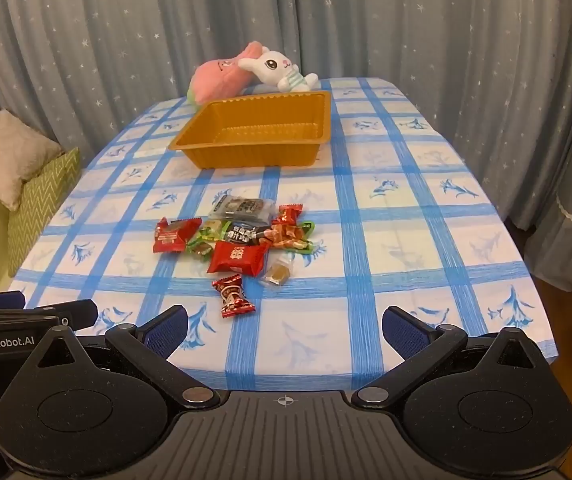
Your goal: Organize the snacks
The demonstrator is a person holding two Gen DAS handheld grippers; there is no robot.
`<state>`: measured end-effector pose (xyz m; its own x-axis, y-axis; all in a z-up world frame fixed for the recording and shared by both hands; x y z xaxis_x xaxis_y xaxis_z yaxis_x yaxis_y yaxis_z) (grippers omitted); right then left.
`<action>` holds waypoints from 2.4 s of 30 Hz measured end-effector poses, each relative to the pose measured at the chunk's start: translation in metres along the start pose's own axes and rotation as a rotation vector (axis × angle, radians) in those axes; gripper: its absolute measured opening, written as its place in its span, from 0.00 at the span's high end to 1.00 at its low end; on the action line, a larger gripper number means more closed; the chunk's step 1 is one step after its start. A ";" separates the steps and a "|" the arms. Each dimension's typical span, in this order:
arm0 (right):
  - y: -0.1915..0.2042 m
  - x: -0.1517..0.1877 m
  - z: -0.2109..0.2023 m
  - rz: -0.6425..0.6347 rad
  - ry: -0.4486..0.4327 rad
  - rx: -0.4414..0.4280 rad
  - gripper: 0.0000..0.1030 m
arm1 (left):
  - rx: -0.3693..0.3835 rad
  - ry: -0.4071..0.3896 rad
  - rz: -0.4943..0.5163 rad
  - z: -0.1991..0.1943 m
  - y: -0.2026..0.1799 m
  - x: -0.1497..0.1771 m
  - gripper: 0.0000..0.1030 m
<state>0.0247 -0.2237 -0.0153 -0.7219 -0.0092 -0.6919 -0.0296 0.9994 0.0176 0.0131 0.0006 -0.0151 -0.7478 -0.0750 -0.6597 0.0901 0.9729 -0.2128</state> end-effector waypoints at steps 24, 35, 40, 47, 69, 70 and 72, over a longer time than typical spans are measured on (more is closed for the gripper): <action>0.001 0.001 0.001 -0.001 0.001 0.001 0.00 | 0.015 0.008 0.007 0.001 -0.004 0.001 0.00; 0.001 0.001 0.002 -0.001 0.002 0.001 0.00 | 0.016 0.008 0.007 0.001 -0.003 0.000 0.00; 0.002 0.001 0.002 -0.002 0.002 0.000 0.00 | 0.016 0.006 0.007 0.001 -0.004 0.000 0.00; 0.002 0.001 0.002 -0.002 0.002 0.001 0.00 | 0.017 0.007 0.007 0.001 -0.004 0.000 0.00; 0.002 0.001 0.002 -0.002 0.002 0.002 0.00 | 0.017 0.005 0.006 0.001 -0.004 0.000 0.00; 0.002 0.001 0.002 -0.002 0.002 0.002 0.00 | 0.017 0.005 0.006 0.001 -0.004 0.000 0.00; 0.002 0.001 0.002 -0.003 0.002 0.002 0.00 | 0.019 0.006 0.006 0.001 -0.004 0.000 0.00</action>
<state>0.0253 -0.2214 -0.0179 -0.7230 -0.0118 -0.6908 -0.0301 0.9994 0.0144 0.0136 -0.0038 -0.0152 -0.7508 -0.0681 -0.6570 0.1068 0.9690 -0.2226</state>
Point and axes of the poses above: each gripper's, at about its wrist camera, not at the fingertips, and z roughly the way its jaws point, y to its left, x to its underside, the point moved 2 cm from there along z, roughly the way its jaws point, and after that the axes turned 12 degrees about x, right-handed, at the moved point
